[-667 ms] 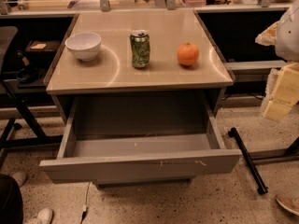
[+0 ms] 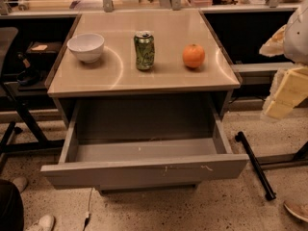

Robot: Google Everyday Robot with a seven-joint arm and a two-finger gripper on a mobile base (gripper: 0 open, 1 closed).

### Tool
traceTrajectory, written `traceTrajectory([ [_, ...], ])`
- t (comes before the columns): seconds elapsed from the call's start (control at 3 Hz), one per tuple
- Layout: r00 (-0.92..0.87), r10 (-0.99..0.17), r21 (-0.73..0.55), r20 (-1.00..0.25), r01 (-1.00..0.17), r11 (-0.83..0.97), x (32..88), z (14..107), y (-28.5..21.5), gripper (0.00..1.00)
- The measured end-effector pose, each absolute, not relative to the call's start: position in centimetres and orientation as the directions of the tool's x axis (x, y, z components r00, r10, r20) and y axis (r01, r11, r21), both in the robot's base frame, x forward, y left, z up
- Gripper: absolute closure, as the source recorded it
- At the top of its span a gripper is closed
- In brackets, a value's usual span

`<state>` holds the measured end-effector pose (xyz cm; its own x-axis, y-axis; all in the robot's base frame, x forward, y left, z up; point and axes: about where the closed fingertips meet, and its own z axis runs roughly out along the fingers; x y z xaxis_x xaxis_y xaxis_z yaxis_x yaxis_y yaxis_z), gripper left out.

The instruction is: Close top drawer

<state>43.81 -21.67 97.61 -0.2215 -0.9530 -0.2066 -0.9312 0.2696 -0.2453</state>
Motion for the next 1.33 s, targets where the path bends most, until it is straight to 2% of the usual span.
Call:
traceTrajectory([
  [1.0, -0.222, -0.953, -0.245, -0.207, -0.931, 0.270, 43.81, 97.62, -21.67, 0.87],
  [1.33, -0.222, -0.953, -0.245, -0.207, -0.931, 0.270, 43.81, 97.62, -21.67, 1.00],
])
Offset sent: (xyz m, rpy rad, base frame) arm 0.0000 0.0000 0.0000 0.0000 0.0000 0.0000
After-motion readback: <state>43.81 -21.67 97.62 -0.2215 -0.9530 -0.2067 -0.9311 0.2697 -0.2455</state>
